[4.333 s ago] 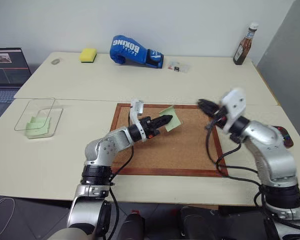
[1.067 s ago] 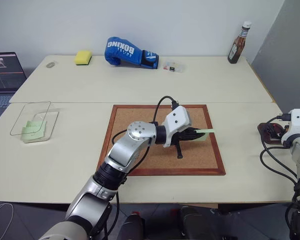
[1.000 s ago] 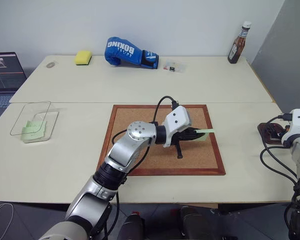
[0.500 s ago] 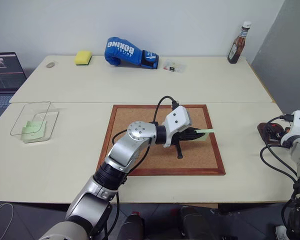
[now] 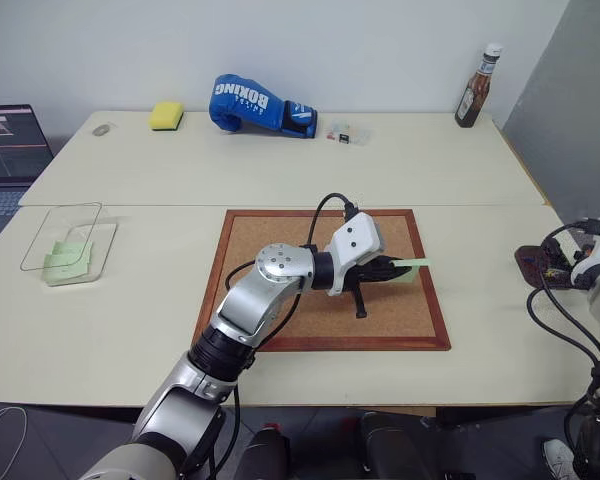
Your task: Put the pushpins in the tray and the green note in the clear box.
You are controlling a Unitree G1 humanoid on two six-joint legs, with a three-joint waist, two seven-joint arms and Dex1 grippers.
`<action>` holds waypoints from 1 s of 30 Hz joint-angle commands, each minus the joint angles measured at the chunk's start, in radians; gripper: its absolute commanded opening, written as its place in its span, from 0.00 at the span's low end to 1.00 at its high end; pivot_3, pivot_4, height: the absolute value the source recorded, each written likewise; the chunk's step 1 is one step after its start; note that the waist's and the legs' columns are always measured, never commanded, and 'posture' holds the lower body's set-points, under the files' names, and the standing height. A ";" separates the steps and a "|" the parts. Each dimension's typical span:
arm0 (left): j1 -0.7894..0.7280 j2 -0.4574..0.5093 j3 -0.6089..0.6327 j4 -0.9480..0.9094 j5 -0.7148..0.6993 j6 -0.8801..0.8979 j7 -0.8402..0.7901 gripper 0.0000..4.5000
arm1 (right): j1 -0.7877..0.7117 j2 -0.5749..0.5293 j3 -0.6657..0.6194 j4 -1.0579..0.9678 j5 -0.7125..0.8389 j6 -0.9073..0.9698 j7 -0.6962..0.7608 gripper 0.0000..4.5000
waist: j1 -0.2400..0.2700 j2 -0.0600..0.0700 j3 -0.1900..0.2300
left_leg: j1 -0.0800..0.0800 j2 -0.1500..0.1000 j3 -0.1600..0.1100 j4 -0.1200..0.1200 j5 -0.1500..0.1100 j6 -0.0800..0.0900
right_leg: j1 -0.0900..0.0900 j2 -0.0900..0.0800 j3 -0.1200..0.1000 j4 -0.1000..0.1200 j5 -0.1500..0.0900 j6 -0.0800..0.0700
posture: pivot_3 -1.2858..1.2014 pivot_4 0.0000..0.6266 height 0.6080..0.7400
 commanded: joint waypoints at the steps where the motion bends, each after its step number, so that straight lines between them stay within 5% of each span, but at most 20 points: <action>1: 0.000 -0.003 0.012 -0.045 0.002 -0.014 0.003 0.00 | 0.014 -0.010 -0.021 -0.077 0.011 -0.011 0.005 1.00 | 0.000 0.000 0.000 | 0.000 0.000 0.000 0.000 0.000 0.000 | 0.000 0.000 0.000 0.000 0.000 0.000 | 0.52 0.24 1.00; 7: -0.003 -0.006 0.013 -0.041 0.004 -0.015 0.002 0.00 | 0.054 -0.040 0.023 -0.099 -0.030 -0.027 0.036 1.00 | 0.000 0.000 0.000 | 0.000 0.000 0.000 0.000 0.000 0.000 | 0.000 0.000 0.000 0.000 0.000 0.000 | 0.52 0.24 1.00; 15: -0.002 -0.009 0.016 -0.040 0.006 -0.016 0.007 0.00 | 0.219 -0.270 0.329 -0.120 -0.415 -0.391 0.061 1.00 | -0.003 0.001 0.000 | 0.000 0.000 0.001 0.000 0.000 0.000 | 0.000 -0.001 0.001 -0.001 0.000 0.000 | 0.52 0.24 1.00; 30: -0.005 -0.006 0.020 -0.035 0.007 -0.016 0.009 0.00 | 0.216 -0.295 0.348 -0.092 -0.551 -0.560 0.025 1.00 | 0.000 0.001 0.000 | 0.001 0.000 0.001 0.001 0.000 0.000 | 0.000 0.000 0.001 0.000 0.001 0.001 | 0.52 0.24 1.00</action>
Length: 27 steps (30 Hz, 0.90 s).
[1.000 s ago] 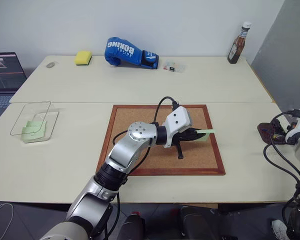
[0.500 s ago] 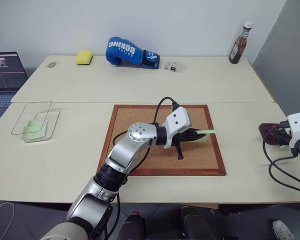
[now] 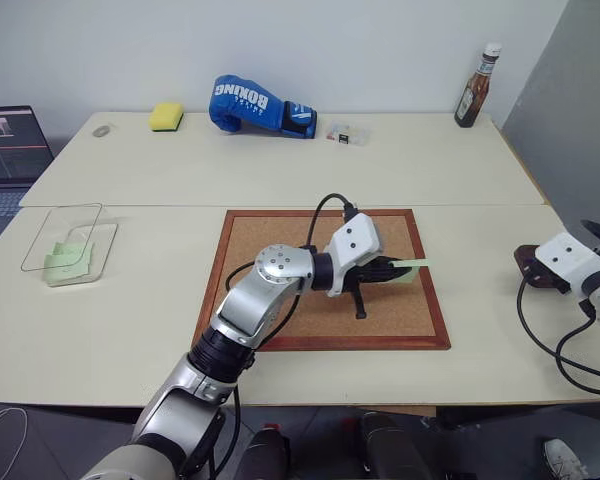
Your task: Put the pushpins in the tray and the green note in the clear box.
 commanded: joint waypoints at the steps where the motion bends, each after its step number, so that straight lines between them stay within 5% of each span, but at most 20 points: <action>1: -0.008 -0.006 0.019 -0.031 0.004 -0.017 0.007 0.00 | -0.008 -0.036 -0.017 -0.017 -0.052 -0.060 -0.035 1.00 | 0.000 0.000 0.000 | 0.000 0.000 0.000 0.000 0.000 0.000 | 0.000 0.000 0.000 0.000 0.000 0.000 | 0.52 0.24 1.00; 9: -0.002 -0.006 0.021 -0.031 0.003 -0.015 0.015 0.00 | -0.001 -0.168 0.095 -0.013 -0.372 -0.221 -0.231 1.00 | 0.000 0.000 0.000 | 0.000 0.000 0.000 0.000 0.000 0.000 | 0.000 0.000 0.000 0.000 0.000 0.000 | 0.52 0.24 1.00; 16: 0.000 0.003 0.031 -0.028 0.001 -0.013 0.024 0.00 | -0.002 -0.152 0.068 0.003 -0.383 -0.246 -0.280 1.00 | 0.000 0.000 0.000 | 0.000 0.000 0.001 0.000 0.000 0.000 | 0.000 0.000 0.001 0.000 0.000 0.000 | 0.52 0.24 1.00; 22: -0.015 -0.022 0.177 -0.025 -0.097 0.087 0.096 0.00 | -0.052 0.047 -0.020 -0.096 0.025 -0.222 -0.059 1.00 | -0.004 -0.001 0.001 | 0.001 0.000 0.000 0.000 0.000 0.000 | 0.001 0.000 0.001 0.001 0.000 0.000 | 0.52 0.24 1.00; 24: -0.030 -0.019 0.274 -0.015 -0.129 0.129 0.162 0.00 | -0.075 0.165 -0.024 -0.218 0.273 -0.113 0.090 1.00 | -0.012 -0.002 0.001 | 0.001 0.000 0.000 0.001 0.000 0.000 | 0.001 0.000 0.000 0.001 0.000 0.000 | 0.52 0.24 1.00; 27: -0.040 0.023 0.359 0.008 -0.108 0.157 0.242 0.00 | -0.109 0.269 -0.008 -0.362 0.422 0.067 0.186 1.00 | -0.021 -0.001 0.001 | 0.001 0.002 -0.003 0.002 0.000 0.000 | 0.002 0.002 -0.001 0.002 0.001 0.000 | 0.52 0.24 1.00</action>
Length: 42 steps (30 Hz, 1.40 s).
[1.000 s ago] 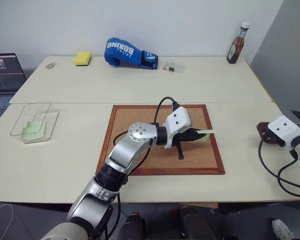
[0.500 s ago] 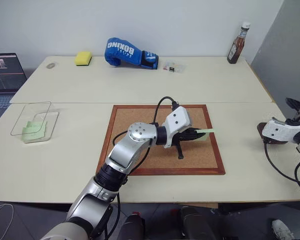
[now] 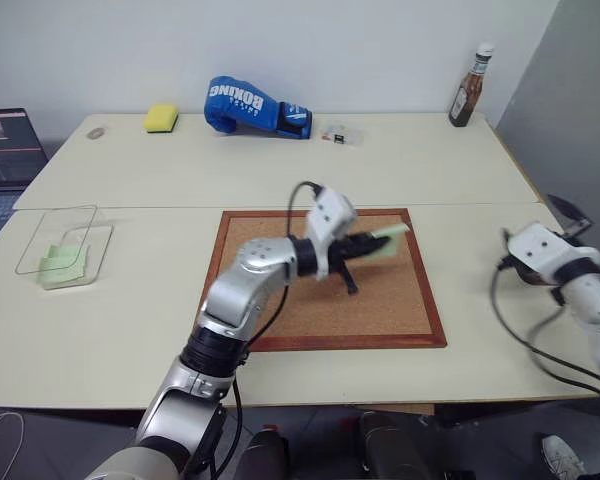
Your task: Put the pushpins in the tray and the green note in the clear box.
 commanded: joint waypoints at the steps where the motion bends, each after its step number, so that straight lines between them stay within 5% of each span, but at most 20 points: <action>1: -0.030 0.069 0.129 0.013 0.023 0.021 0.116 0.00 | -0.076 0.085 -0.001 -0.222 0.246 0.235 0.122 1.00 | 0.000 0.001 0.000 | 0.000 0.000 -0.001 0.000 0.000 0.000 | 0.000 0.000 -0.001 0.000 0.000 0.000 | 0.52 0.24 1.00; 12: -0.063 0.369 0.471 0.297 0.248 -0.156 0.606 0.00 | -0.455 0.354 0.110 -0.507 0.825 0.800 0.234 1.00 | 0.008 0.001 0.000 | -0.002 0.002 -0.006 -0.001 0.000 0.000 | -0.002 0.001 -0.006 -0.001 0.000 -0.002 | 0.52 0.24 1.00; 18: -0.078 0.390 0.593 0.422 0.248 -0.206 0.777 0.00 | -0.493 0.346 0.172 -0.494 0.836 0.828 0.328 1.00 | 0.053 -0.001 -0.001 | -0.006 -0.004 -0.007 -0.001 0.000 0.000 | -0.003 -0.006 -0.009 -0.003 0.002 -0.005 | 0.52 0.24 1.00; 28: -0.096 0.382 0.686 0.639 0.157 -0.298 0.817 0.00 | -0.499 0.341 0.182 -0.455 0.771 0.813 0.346 1.00 | 0.045 -0.001 -0.001 | -0.006 -0.003 -0.008 -0.001 0.000 -0.001 | -0.003 -0.006 -0.011 -0.001 0.001 -0.002 | 0.52 0.24 1.00; 42: -0.191 0.455 0.686 0.936 0.118 -0.480 0.813 0.56 | -0.501 0.324 0.157 -0.449 0.734 0.818 0.331 1.00 | 0.044 -0.001 -0.001 | -0.006 -0.003 -0.008 -0.001 0.000 -0.001 | -0.003 -0.006 -0.011 -0.002 0.001 -0.002 | 0.52 0.24 1.00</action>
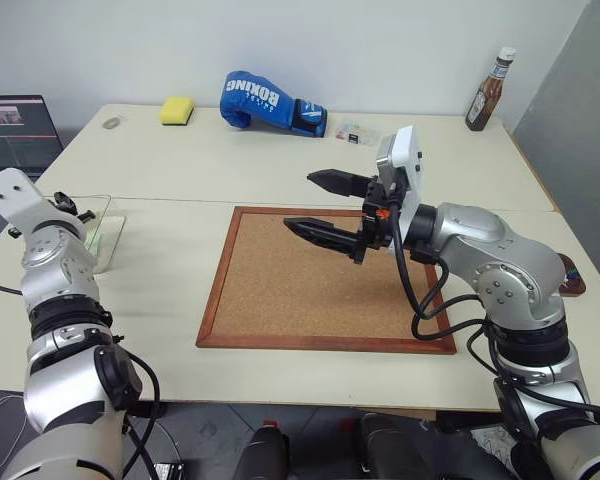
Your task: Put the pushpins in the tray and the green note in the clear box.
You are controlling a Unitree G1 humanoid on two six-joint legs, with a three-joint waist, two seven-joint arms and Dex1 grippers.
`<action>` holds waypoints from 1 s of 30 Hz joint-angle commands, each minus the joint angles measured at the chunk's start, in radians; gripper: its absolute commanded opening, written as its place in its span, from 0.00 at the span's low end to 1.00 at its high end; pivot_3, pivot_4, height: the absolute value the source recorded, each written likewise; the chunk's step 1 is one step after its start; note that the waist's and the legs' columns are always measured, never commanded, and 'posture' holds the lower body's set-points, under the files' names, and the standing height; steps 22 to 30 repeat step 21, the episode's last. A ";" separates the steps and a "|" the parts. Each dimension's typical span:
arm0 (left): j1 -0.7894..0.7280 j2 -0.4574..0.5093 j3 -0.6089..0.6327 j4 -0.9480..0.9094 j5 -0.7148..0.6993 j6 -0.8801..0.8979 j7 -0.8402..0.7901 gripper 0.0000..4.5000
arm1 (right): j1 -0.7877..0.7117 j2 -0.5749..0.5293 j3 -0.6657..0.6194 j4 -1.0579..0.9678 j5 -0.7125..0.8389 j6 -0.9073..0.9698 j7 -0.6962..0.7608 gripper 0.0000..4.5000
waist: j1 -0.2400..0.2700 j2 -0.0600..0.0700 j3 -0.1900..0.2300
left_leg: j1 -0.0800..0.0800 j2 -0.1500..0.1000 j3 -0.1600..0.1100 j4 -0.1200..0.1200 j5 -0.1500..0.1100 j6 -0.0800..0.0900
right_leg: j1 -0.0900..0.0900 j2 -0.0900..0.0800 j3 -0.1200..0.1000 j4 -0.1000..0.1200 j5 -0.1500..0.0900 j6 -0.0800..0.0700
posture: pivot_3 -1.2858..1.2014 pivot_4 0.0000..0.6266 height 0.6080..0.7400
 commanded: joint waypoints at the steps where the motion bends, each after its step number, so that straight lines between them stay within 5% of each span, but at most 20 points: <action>1: -0.026 0.027 -0.002 0.021 -0.007 -0.044 -0.005 0.61 | -0.024 -0.006 -0.033 -0.012 -0.006 -0.012 -0.006 1.00 | 0.000 0.000 0.000 | 0.000 0.000 0.000 0.000 0.000 0.000 | 0.000 0.000 0.000 0.000 0.000 0.000 | 0.52 0.24 1.00; 7: 0.012 -0.006 -0.048 -0.081 -0.018 -0.033 -0.080 0.83 | -0.007 -0.018 -0.055 -0.009 -0.036 -0.010 -0.049 1.00 | 0.000 0.000 0.000 | 0.000 0.000 0.000 0.000 0.000 0.000 | 0.000 0.000 0.000 0.000 0.000 0.000 | 0.52 0.24 1.00; 11: 0.166 -0.118 -0.200 -0.479 -0.049 0.068 -0.219 0.99 | 0.069 -0.008 -0.085 -0.019 -0.155 -0.015 -0.224 1.00 | 0.008 -0.001 -0.001 | -0.001 0.000 0.000 0.000 0.000 0.000 | 0.000 0.000 0.000 0.000 0.001 -0.002 | 0.52 0.24 1.00; 18: 0.485 -0.368 -0.410 -1.053 -0.062 0.275 -0.142 0.99 | 0.344 -0.004 -0.064 -0.055 -0.456 -0.129 -0.494 1.00 | 0.005 -0.001 -0.003 | -0.012 -0.002 0.000 0.001 0.001 -0.001 | -0.010 -0.003 0.002 0.000 0.003 -0.004 | 0.52 0.24 1.00; 21: 0.585 -0.420 -0.464 -1.146 -0.008 0.294 -0.112 0.99 | 0.462 0.014 -0.054 -0.051 -0.538 -0.199 -0.543 1.00 | 0.000 -0.001 -0.003 | -0.013 -0.002 0.004 0.001 0.000 -0.002 | -0.013 -0.003 0.004 0.002 0.003 -0.004 | 0.52 0.24 1.00; 30: 0.585 -0.420 -0.464 -1.146 -0.008 0.294 -0.112 0.99 | 0.462 0.014 -0.054 -0.051 -0.538 -0.199 -0.543 1.00 | 0.000 -0.001 -0.003 | -0.013 -0.002 0.004 0.001 0.000 -0.002 | -0.013 -0.003 0.004 0.002 0.003 -0.004 | 0.52 0.24 1.00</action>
